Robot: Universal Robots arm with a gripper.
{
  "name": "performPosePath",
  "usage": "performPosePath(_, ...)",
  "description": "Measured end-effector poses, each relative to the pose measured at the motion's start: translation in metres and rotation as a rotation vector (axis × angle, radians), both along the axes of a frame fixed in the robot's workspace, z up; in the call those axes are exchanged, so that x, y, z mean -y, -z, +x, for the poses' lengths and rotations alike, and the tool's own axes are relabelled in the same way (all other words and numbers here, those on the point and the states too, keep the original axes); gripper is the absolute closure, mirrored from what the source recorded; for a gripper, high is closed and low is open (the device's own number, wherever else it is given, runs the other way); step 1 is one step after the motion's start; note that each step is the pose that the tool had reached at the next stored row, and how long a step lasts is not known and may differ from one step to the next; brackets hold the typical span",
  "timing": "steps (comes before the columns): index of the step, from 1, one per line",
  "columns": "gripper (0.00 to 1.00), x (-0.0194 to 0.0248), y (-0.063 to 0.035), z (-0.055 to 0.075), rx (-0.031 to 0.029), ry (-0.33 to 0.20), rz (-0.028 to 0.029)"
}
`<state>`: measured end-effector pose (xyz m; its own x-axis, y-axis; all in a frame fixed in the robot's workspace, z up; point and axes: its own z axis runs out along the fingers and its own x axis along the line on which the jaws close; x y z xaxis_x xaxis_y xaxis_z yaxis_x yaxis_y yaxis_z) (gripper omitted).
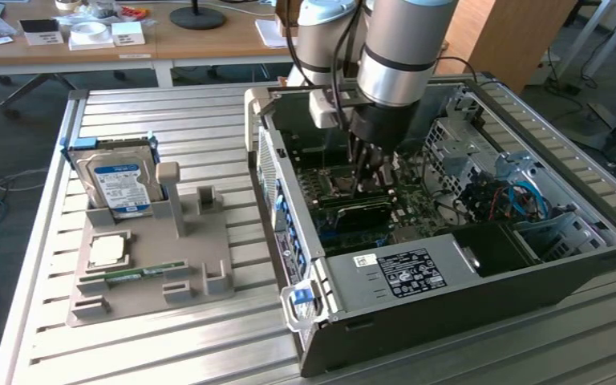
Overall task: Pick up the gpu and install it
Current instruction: 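Press down on the gpu until it lock into place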
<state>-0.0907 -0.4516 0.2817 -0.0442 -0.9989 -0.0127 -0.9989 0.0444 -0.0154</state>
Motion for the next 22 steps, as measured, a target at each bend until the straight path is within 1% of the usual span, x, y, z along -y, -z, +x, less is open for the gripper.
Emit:
performPosePath(4, 0.89, -0.002, 0.0029, 0.0, 0.0001, 0.002, 0.0002)
performPosePath(11, 0.89, -0.0022, 0.012, 0.0, 0.0, 0.007, 0.0001)
performPosePath(22, 0.89, -0.0022, 0.0157, -0.001, 0.0, 0.016, -0.0007)
